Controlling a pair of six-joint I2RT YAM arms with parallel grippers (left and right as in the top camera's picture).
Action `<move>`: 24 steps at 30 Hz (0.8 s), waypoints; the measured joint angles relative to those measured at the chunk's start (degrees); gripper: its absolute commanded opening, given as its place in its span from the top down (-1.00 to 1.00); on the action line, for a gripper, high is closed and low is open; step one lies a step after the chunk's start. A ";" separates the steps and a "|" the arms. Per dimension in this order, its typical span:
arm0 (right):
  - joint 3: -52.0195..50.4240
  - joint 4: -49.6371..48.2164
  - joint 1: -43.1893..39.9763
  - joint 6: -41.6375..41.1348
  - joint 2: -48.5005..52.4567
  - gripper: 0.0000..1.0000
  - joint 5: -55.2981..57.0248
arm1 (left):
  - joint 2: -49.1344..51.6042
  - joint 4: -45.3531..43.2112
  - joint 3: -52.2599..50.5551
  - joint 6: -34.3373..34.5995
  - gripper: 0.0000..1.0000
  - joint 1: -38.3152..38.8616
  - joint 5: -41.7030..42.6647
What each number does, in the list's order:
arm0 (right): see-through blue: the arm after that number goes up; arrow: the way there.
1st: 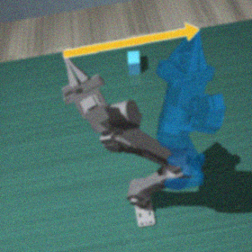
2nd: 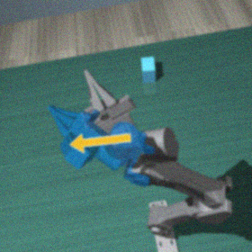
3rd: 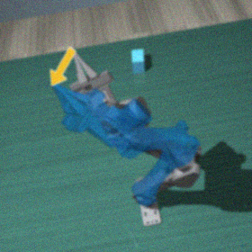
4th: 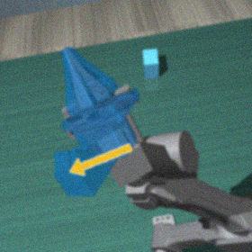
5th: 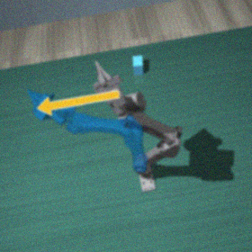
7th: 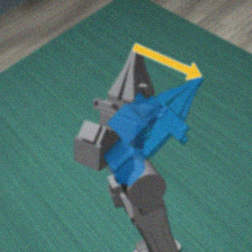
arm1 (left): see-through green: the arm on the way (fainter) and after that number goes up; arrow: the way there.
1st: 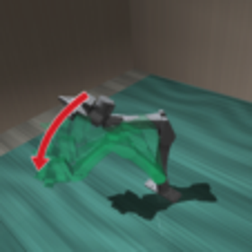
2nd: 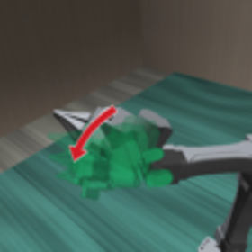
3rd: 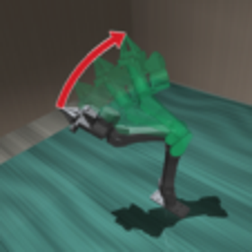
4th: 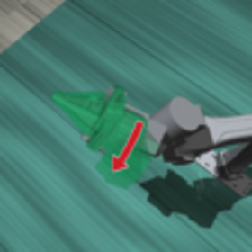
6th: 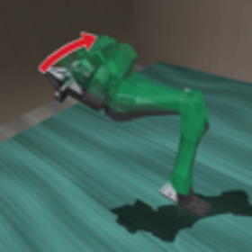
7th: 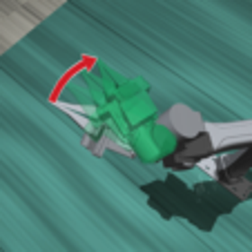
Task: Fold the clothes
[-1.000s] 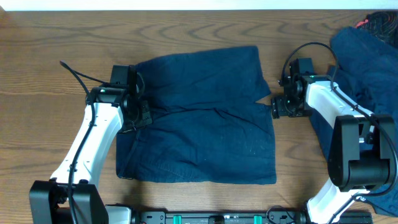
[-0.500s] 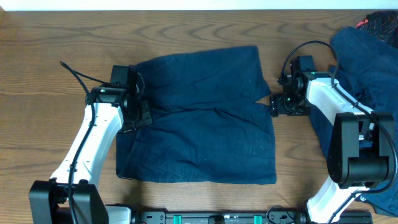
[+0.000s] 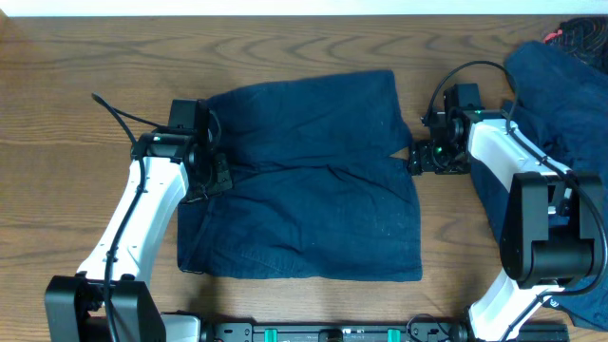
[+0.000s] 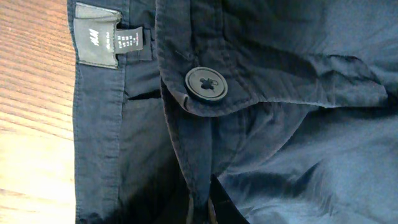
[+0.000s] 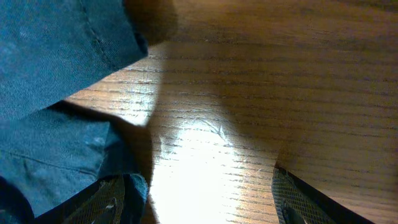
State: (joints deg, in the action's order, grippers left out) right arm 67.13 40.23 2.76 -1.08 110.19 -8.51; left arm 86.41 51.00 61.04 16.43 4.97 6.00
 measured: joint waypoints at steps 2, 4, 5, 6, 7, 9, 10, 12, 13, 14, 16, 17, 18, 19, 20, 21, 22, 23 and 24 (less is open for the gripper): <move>-0.02 -0.35 0.13 -0.44 0.02 -0.50 0.31 | 0.00 0.00 0.00 0.00 0.86 0.00 -0.02; 0.00 -0.74 0.48 -0.98 0.13 -0.50 0.85 | 0.00 0.00 0.00 0.00 0.85 0.00 -0.02; 0.00 -0.81 0.57 -1.16 0.15 -0.50 1.09 | 0.00 0.00 0.00 0.00 0.86 0.00 -0.02; 0.00 -0.85 0.70 -1.44 0.15 -0.50 1.38 | 0.00 0.00 0.00 0.00 0.86 0.00 -0.02; 0.00 -0.90 0.87 -1.77 0.17 -0.50 1.84 | 0.00 0.00 0.00 0.00 0.86 0.00 0.00; 0.00 -1.05 1.14 -2.40 0.17 -0.50 2.58 | 0.00 0.00 0.00 0.00 0.86 0.00 -0.02; 0.00 -1.09 1.22 -2.73 0.20 -0.50 2.95 | 0.00 0.00 0.00 0.00 0.85 0.00 0.00; 0.00 -1.16 1.22 -3.02 0.22 -0.49 3.02 | 0.00 0.00 0.00 0.00 0.86 0.00 0.00; 0.00 -1.18 1.22 -3.13 0.22 -0.50 3.08 | 0.00 0.00 0.00 0.00 0.85 0.00 0.00; 0.00 -1.22 1.25 -3.26 0.22 -0.49 3.21 | 0.00 0.00 0.00 0.00 0.86 0.00 0.00; 0.00 -1.18 1.25 -3.45 0.28 -0.50 3.45 | 0.00 0.00 0.00 0.00 0.86 0.00 -0.02; 0.02 -1.09 1.25 -3.48 0.33 -0.50 3.67 | 0.00 0.00 0.00 0.00 0.85 0.00 -0.02; 0.07 -1.05 1.25 -3.50 0.39 -0.50 3.96 | 0.00 0.00 0.00 0.00 0.85 0.00 -0.02; 0.07 -1.05 1.25 -3.48 0.39 -0.49 4.17 | 0.00 0.00 0.00 0.00 0.85 0.00 0.00; 0.07 -1.07 1.49 -3.48 0.44 -0.50 4.52 | 0.00 0.00 0.00 0.00 0.85 0.00 0.00; 0.07 -1.05 1.57 -3.50 0.44 -0.49 5.03 | 0.00 0.00 0.00 0.00 0.85 0.00 -0.02; 0.11 -1.05 1.79 -3.48 0.44 -0.49 5.51 | 0.00 0.00 0.00 0.00 0.85 0.00 0.00; 0.13 -1.03 1.99 -3.48 0.44 -0.49 5.81 | 0.00 0.00 0.00 0.00 0.85 0.00 -0.02; 0.15 -1.01 2.05 -3.50 0.46 -0.49 6.03 | 0.00 0.00 0.00 0.00 0.85 0.00 0.00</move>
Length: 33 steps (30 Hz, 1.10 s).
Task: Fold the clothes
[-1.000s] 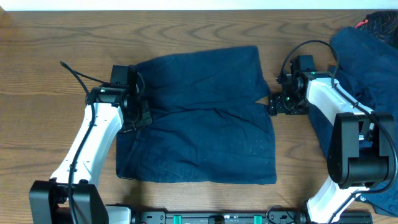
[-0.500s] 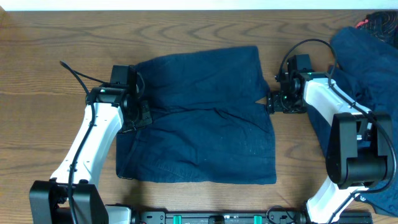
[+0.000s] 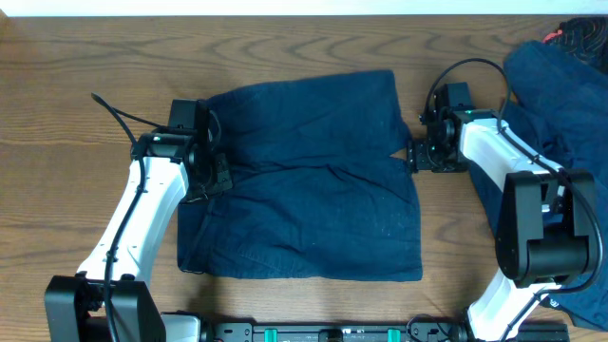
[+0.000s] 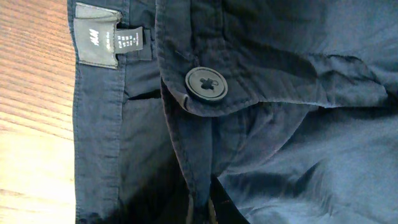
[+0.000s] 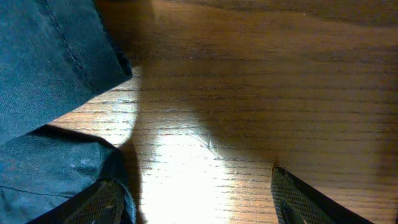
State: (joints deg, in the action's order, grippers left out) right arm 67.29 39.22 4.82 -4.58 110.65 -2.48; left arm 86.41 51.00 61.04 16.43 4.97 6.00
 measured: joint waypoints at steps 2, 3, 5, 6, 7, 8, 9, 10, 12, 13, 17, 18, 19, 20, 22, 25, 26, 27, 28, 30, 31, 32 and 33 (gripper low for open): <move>0.02 0.17 0.02 0.02 0.09 -0.49 0.39 | 0.00 0.00 0.00 0.00 0.85 0.00 -0.02; 0.04 0.24 0.04 0.02 0.09 -0.49 0.57 | 0.00 0.00 0.00 0.00 0.85 0.00 0.00; 0.07 0.28 0.04 0.02 0.13 -0.49 0.90 | 0.00 0.00 0.00 0.00 0.85 0.00 -0.02; 0.07 0.33 0.04 0.02 0.15 -0.49 1.03 | 0.00 0.00 0.00 0.00 0.85 0.00 0.00; 0.07 0.33 0.04 0.02 0.15 -0.49 1.09 | 0.00 0.00 0.00 0.00 0.86 0.00 0.00; 0.07 0.35 0.04 0.02 0.20 -0.49 1.25 | 0.00 0.00 0.00 0.00 0.85 0.00 -0.02; 0.07 0.37 0.04 0.02 0.22 -0.49 1.36 | 0.00 0.00 0.00 0.00 0.85 0.00 -0.02; 0.07 0.37 0.04 0.02 0.22 -0.49 1.51 | 0.00 0.00 0.00 0.00 0.85 0.00 -0.02; 0.07 0.42 0.04 0.02 0.22 -0.49 1.75 | 0.00 0.00 0.00 0.00 0.85 0.00 0.00; 0.07 0.44 0.04 0.02 0.24 -0.49 1.86 | 0.00 0.02 0.00 0.00 0.85 0.00 0.00; 0.07 0.55 0.04 0.02 0.24 -0.48 2.23 | 0.00 0.15 0.00 0.00 0.86 0.00 -0.02; 0.07 0.57 0.04 0.02 0.24 -0.49 2.29 | 0.00 0.20 0.00 0.00 0.85 0.00 -0.02; 0.07 0.57 0.04 0.02 0.24 -0.48 2.32 | 0.00 0.20 0.00 0.00 0.86 0.00 -0.02; 0.07 0.59 0.04 0.02 0.24 -0.49 2.34 | 0.00 0.20 0.00 0.00 0.86 0.00 0.00; 0.07 0.59 0.04 0.02 0.24 -0.49 2.40 | 0.00 0.20 0.00 0.00 0.88 0.00 -0.02; 0.07 0.59 0.04 0.02 0.24 -0.48 2.45 | 0.00 0.50 0.00 0.00 0.88 0.00 -0.44; 0.07 0.59 0.04 0.02 0.24 -0.49 2.45 | 0.00 0.74 0.00 0.00 0.88 0.00 -0.68; 0.07 0.59 0.04 0.02 0.24 -0.49 2.45 | 0.00 0.92 0.00 0.00 0.88 0.00 -1.11; 0.07 0.59 0.04 0.02 0.24 -0.49 2.45 | 0.00 1.03 0.00 0.00 0.88 0.00 -1.70; 0.07 0.59 0.04 0.02 0.24 -0.48 2.45 | 0.00 1.09 0.00 0.04 0.88 0.00 -3.19; 0.07 0.59 0.04 0.02 0.24 -0.49 2.45 | 0.00 1.09 0.00 0.09 0.88 0.00 -3.93; 0.07 0.59 0.04 0.02 0.24 -0.49 2.47 | 0.00 1.09 0.00 0.13 0.88 0.00 -4.79; 0.07 0.59 0.04 0.02 0.24 -0.49 2.47 | 0.00 1.07 0.00 0.26 0.88 0.00 -5.70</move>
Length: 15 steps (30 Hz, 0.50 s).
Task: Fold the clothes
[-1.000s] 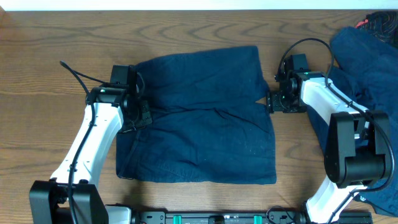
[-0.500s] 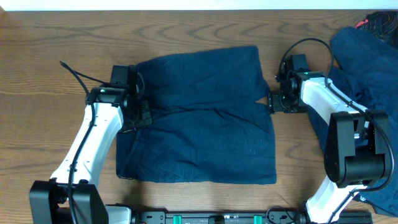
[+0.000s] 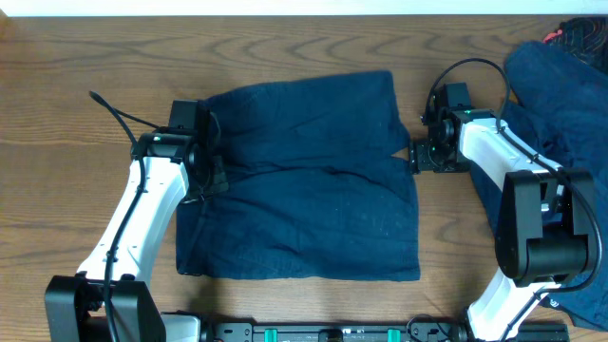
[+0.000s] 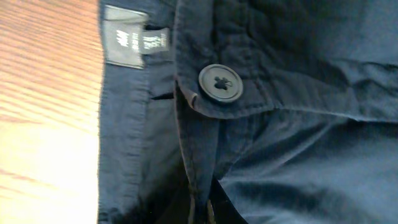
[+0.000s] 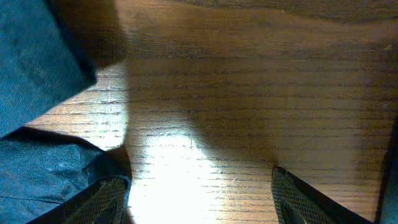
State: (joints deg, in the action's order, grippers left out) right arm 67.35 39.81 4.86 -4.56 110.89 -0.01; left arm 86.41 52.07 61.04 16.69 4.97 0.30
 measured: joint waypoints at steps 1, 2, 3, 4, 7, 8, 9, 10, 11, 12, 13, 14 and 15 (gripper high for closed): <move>0.00 0.00 0.00 0.00 0.00 -0.49 0.00 | 0.00 0.00 0.00 0.17 0.88 0.00 -0.98; 0.00 0.00 0.00 0.00 0.00 -0.49 0.00 | 0.00 -0.02 0.00 0.37 0.88 0.00 -2.08; 0.00 0.00 0.00 0.00 0.00 -0.49 0.00 | 0.00 -0.07 0.00 1.03 0.88 0.00 -3.23; 0.00 0.02 0.00 0.00 0.00 -0.49 0.02 | 0.00 -0.20 0.00 1.66 0.88 0.00 -4.44; 0.00 0.00 0.00 0.00 0.00 -0.49 0.02 | 0.00 -1.22 0.00 3.58 0.88 0.00 -7.19; 0.00 0.00 0.00 0.00 0.00 -0.49 0.02 | 0.00 -1.51 0.00 4.15 0.88 0.00 -7.72; 0.00 0.02 0.00 0.00 0.00 -0.49 0.04 | 0.00 -1.68 0.00 4.48 0.87 0.00 -8.13; 0.00 0.02 0.00 0.00 0.00 -0.49 0.04 | 0.00 -1.95 0.00 4.66 0.87 0.00 -8.44; 0.00 0.02 0.00 0.00 0.00 -0.49 0.04 | 0.00 -2.29 -0.02 4.94 0.87 0.00 -8.72; 0.00 0.02 0.00 0.00 0.00 -0.49 0.04 | 0.00 -2.60 -0.11 5.11 0.87 0.00 -8.90; 0.00 0.02 0.00 0.00 0.00 -0.49 0.04 | 0.00 -2.99 -0.33 5.42 0.87 0.00 -9.09; 0.00 0.02 0.00 0.00 0.00 -0.49 0.02 | 0.00 -3.17 -0.63 5.55 0.87 0.00 -9.18; 0.00 0.02 0.00 0.00 0.00 -0.49 0.04 | 0.09 -3.26 -0.98 5.64 0.87 0.00 -9.25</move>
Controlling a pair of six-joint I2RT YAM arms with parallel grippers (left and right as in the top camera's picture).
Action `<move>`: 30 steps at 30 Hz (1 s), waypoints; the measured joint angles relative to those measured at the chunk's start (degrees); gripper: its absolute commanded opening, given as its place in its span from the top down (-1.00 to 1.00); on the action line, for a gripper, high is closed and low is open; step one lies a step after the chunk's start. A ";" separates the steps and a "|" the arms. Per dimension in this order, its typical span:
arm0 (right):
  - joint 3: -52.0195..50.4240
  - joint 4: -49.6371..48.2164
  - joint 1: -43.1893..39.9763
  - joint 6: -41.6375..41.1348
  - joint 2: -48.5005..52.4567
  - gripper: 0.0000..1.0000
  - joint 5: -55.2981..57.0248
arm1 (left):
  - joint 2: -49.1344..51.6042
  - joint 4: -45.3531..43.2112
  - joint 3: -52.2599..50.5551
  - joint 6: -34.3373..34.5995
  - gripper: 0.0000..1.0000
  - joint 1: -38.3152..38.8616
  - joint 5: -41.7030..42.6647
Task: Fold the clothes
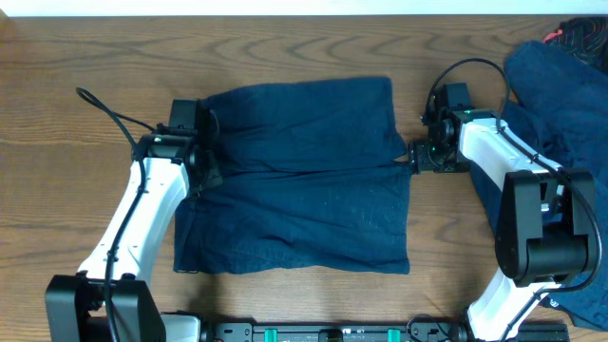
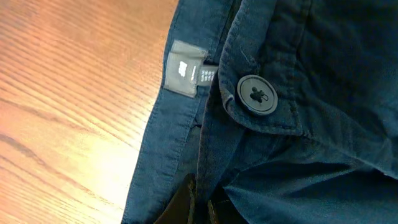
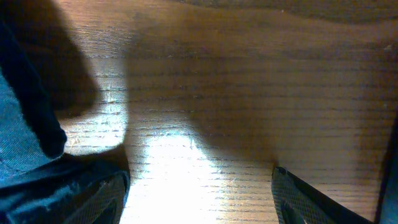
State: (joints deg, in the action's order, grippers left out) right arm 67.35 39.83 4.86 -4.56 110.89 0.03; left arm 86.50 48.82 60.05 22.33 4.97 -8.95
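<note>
Dark blue shorts lie flat across the middle of the table, waistband to the left and leg hems to the right. My left gripper is at the waistband, shut on the fabric by the fly, just below the black button and the grey label. Over at the shorts' right edge, where the two leg hems meet, sits my right gripper. Its jaws stand wide open over bare wood. The left fingertip is against the hem.
A heap of other blue clothes lies at the right edge of the table, behind my right arm. A black cable loops out to the left of my left arm. Bare wood surrounds the shorts.
The shorts have shifted a little to the left, and their right edge has drawn back. My left gripper has moved left with the waistband, which now lies slanted in its view. The right gripper stayed.
My left gripper was shut on the waistband by the button throughout. The right gripper stood open at the leg hems, then slightly farther back, with less cloth in its view each time. By now the shorts lie farther left and smoother.
</note>
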 measured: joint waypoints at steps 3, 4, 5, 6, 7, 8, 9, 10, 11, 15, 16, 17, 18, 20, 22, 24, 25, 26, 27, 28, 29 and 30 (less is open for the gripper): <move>0.00 0.00 0.00 0.00 0.00 -0.49 -0.02 | 0.83 -0.20 -0.90 0.20 0.86 0.00 0.07; 0.00 0.00 0.00 0.00 0.00 -0.49 0.00 | 1.38 -0.24 -1.03 0.17 0.85 0.00 0.20; 0.00 0.00 0.00 0.00 0.00 -0.49 0.00 | 2.01 -0.31 -1.11 0.20 0.85 0.00 0.39; 0.00 0.00 0.00 0.00 0.00 -0.49 0.00 | 2.84 -0.37 -1.18 0.20 0.85 0.00 0.66; 0.00 0.00 0.00 0.00 0.00 -0.50 0.00 | 3.32 -0.42 -1.22 0.20 0.85 0.00 0.83; 0.00 0.00 0.00 0.00 0.00 -0.49 0.00 | 3.96 -0.44 -1.27 0.20 0.84 0.00 0.94; 0.00 0.04 0.00 -0.02 0.00 -0.50 0.00 | 4.63 -0.50 -1.27 0.20 0.57 0.00 1.05; 0.00 0.07 0.00 0.00 0.00 -0.49 0.00 | 5.20 -0.66 -1.27 0.04 0.55 0.00 1.03; 0.00 0.09 0.00 0.00 0.00 -0.50 0.00 | 5.84 -0.92 -1.27 0.17 0.53 0.00 1.07; 0.02 0.15 0.00 -0.02 0.02 -0.50 0.02 | 8.48 -2.45 -1.27 0.37 0.52 0.00 0.81; 0.04 0.17 0.00 -0.02 0.02 -0.50 0.02 | 9.20 -2.80 -1.27 0.37 0.52 0.00 0.57; 0.04 0.17 0.00 -0.02 0.02 -0.50 0.02 | 10.03 -2.93 -1.27 0.35 0.51 0.00 0.24; 0.04 0.17 0.00 -0.02 0.02 -0.50 0.02 | 10.82 -3.02 -1.27 0.37 0.51 -0.02 -0.11; 0.04 0.17 0.00 -0.02 0.02 -0.50 0.02 | 12.13 -3.56 -1.27 0.37 0.51 0.00 -0.50; 0.04 0.20 0.00 -0.02 0.02 -0.50 0.02 | 13.38 -4.22 -1.27 0.35 0.51 0.00 -0.83; 0.04 0.22 0.00 -0.02 0.02 -0.51 0.02 | 14.49 -4.37 -1.27 0.35 0.51 0.00 -1.84; 0.04 0.26 0.00 -0.02 0.02 -0.51 0.02 | 14.88 -4.39 -1.27 0.37 0.51 0.00 -2.23; 0.07 0.35 -0.02 -0.02 0.02 -0.51 0.04 | 15.41 -4.44 -1.27 0.37 0.51 0.00 -2.86; 0.07 0.46 -0.02 -0.02 0.02 -0.51 0.07 | 15.82 -4.46 -1.27 0.37 0.51 0.00 -3.45; 0.11 0.81 -0.02 -0.02 0.02 -0.50 0.26 | 16.20 -4.46 -1.27 0.37 0.51 0.00 -3.93; 0.13 0.98 -0.07 -0.09 0.04 -0.50 0.42 | 16.48 -4.42 -1.29 0.39 0.51 -0.02 -4.37; 0.17 1.22 -0.11 -0.35 0.04 -0.50 0.50 | 16.76 -4.31 -1.27 0.52 0.51 0.00 -4.74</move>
State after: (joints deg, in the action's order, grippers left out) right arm 67.53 41.06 4.75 -4.91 110.93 0.54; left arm 103.26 44.51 58.78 22.85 4.97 -13.69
